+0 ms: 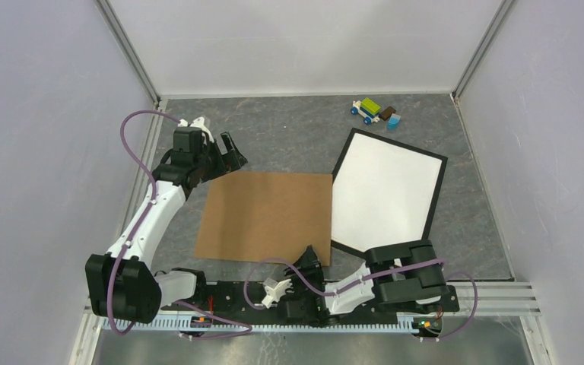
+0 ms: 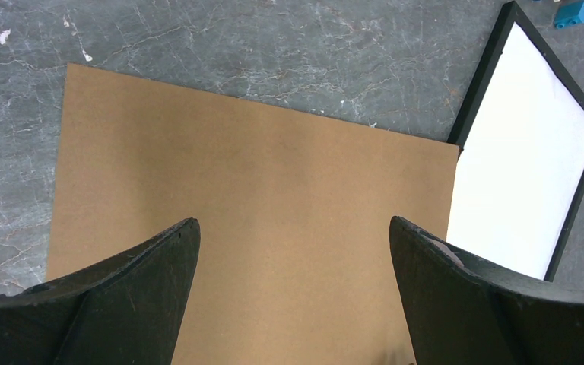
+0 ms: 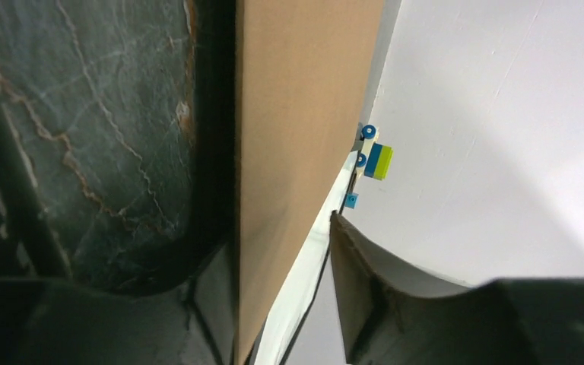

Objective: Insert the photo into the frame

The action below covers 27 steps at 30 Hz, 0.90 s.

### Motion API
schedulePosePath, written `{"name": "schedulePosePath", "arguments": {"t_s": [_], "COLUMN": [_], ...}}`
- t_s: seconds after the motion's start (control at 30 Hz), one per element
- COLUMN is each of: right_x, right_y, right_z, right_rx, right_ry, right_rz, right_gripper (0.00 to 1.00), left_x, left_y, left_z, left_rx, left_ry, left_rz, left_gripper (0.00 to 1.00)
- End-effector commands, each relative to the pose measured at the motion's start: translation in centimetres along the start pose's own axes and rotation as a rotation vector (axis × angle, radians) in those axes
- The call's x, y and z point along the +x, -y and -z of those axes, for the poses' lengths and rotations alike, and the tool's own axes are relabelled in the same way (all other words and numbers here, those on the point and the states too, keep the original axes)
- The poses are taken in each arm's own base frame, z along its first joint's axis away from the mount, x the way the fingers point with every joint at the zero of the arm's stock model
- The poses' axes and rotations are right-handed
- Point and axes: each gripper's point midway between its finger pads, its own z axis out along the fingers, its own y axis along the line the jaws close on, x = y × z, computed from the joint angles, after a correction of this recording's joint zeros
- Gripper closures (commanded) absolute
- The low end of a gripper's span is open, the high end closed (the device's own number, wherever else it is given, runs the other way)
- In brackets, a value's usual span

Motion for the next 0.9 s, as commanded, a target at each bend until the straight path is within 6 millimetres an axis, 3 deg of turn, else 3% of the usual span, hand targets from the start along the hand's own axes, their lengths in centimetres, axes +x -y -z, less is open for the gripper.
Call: {"name": "schedulePosePath", "arguments": {"t_s": [0.0, 0.17, 0.23, 0.37, 0.43, 0.57, 0.77, 0.87], "right_x": [-1.3, -2.6, -2.7, -2.7, -2.7, -2.6, -1.4, -1.3], "right_y": [0.8, 3.1, 4.1, 6.1, 7.7, 11.6, 18.6, 21.4], "right_z": [-1.0, -1.1, -1.0, -0.9, -0.7, -0.5, -1.9, -2.7], "right_rx": [0.031, 0.026, 0.019, 0.012, 0.028, 0.053, 0.05, 0.012], "right_ry": [0.001, 0.004, 0.001, -0.007, -0.008, -0.033, -0.192, -0.182], "right_rz": [-0.053, -0.13, -0.153, -0.181, -0.217, -0.318, -0.534, -0.65], "right_gripper": [0.54, 0.7, 0.75, 0.95, 1.0, 1.0, 1.0, 1.0], "left_x": [-0.9, -2.0, -2.8, -5.0, -6.5, -9.5, -12.0, -13.6], "left_y": [1.2, 0.6, 0.3, 0.0, 1.1, 4.2, 9.5, 11.7], "left_z": [0.7, 1.6, 2.5, 5.3, 7.5, 12.0, 16.3, 18.3], "left_rx": [0.054, 0.009, -0.02, -0.065, -0.052, 0.021, 0.209, 0.287], "left_ry": [0.047, 0.094, 0.132, 0.245, 0.289, 0.372, 0.399, 0.43], "left_rz": [-0.016, -0.055, -0.076, -0.117, -0.133, -0.115, -0.093, -0.092], "left_gripper": [0.01, 0.01, 0.01, 0.01, 0.01, 0.01, 0.0, 0.0]}}
